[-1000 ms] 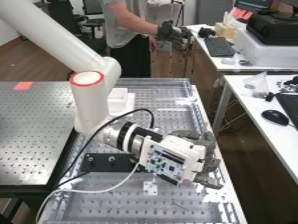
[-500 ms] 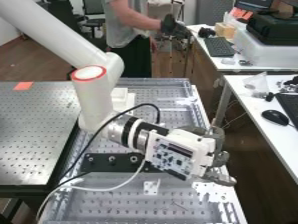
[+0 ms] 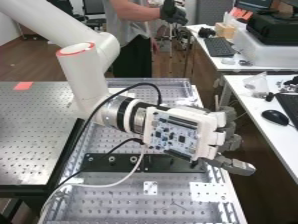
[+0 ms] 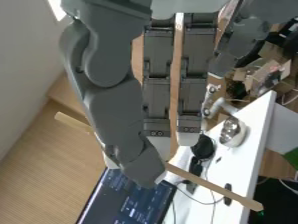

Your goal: Grab the chopstick and place it in the clear container

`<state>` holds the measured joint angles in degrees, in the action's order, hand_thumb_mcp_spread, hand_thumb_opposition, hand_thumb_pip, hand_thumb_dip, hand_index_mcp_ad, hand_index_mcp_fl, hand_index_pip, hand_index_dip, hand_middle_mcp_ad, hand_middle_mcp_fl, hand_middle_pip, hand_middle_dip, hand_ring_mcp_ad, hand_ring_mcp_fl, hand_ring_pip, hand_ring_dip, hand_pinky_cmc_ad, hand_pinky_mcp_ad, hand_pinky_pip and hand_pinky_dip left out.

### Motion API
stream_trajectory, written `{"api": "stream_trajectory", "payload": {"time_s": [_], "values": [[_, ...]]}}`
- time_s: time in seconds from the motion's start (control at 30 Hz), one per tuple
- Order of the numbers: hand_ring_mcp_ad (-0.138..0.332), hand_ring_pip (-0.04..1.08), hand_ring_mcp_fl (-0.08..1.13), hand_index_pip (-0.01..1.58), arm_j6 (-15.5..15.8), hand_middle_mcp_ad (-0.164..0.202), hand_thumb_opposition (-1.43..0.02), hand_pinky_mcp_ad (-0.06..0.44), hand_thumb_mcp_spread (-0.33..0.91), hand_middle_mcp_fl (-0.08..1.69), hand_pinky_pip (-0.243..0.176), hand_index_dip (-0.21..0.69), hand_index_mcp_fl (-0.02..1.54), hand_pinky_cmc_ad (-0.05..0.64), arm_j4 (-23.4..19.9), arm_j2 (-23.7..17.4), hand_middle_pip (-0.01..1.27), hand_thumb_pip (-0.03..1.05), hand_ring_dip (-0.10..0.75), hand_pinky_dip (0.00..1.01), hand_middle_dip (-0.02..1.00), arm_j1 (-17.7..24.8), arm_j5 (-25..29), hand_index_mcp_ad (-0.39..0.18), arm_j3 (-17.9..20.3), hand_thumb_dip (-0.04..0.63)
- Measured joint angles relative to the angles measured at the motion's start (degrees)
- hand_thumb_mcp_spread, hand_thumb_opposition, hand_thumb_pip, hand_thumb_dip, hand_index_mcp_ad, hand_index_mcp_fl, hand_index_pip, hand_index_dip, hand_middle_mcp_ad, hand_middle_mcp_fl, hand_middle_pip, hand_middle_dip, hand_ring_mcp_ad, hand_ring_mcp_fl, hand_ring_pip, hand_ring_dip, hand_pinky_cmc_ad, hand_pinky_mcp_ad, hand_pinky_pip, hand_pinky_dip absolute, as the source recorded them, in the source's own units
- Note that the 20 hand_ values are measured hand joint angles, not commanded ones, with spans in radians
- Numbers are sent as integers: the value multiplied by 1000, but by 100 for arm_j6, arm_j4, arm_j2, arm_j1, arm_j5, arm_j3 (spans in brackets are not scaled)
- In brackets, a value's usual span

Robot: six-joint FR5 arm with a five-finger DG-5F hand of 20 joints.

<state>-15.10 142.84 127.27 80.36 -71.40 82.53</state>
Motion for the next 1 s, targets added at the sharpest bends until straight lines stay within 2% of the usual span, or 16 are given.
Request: {"api": "stream_trajectory", "payload": {"time_s": [0.2,0.4,0.5,0.63,0.8,1.0], "values": [[38,93,944,749,136,-24,-1082,176,848,1140,45,201,1098,414,350,-207,469,443,501,154,733,-15,-30,-253,-74,293],[38,93,960,731,287,-24,-1082,180,848,1141,44,204,1114,414,990,-432,469,447,501,154,733,2,-185,-253,-78,297],[38,91,991,726,266,-24,-1086,183,848,1138,61,202,1112,414,1311,-578,459,447,501,152,733,41,-264,-253,6,293],[38,91,974,717,321,-28,-1086,180,848,1138,61,218,1114,414,1402,-821,459,447,501,154,733,135,-305,-253,247,293],[35,91,979,709,451,-28,-1082,199,848,1140,65,220,1114,414,1425,-1248,459,447,501,154,733,337,-291,-253,710,293],[35,91,983,698,529,-28,-1086,199,848,1140,66,237,1133,412,1478,-1649,459,447,501,154,733,756,45,-253,1118,293]]}}
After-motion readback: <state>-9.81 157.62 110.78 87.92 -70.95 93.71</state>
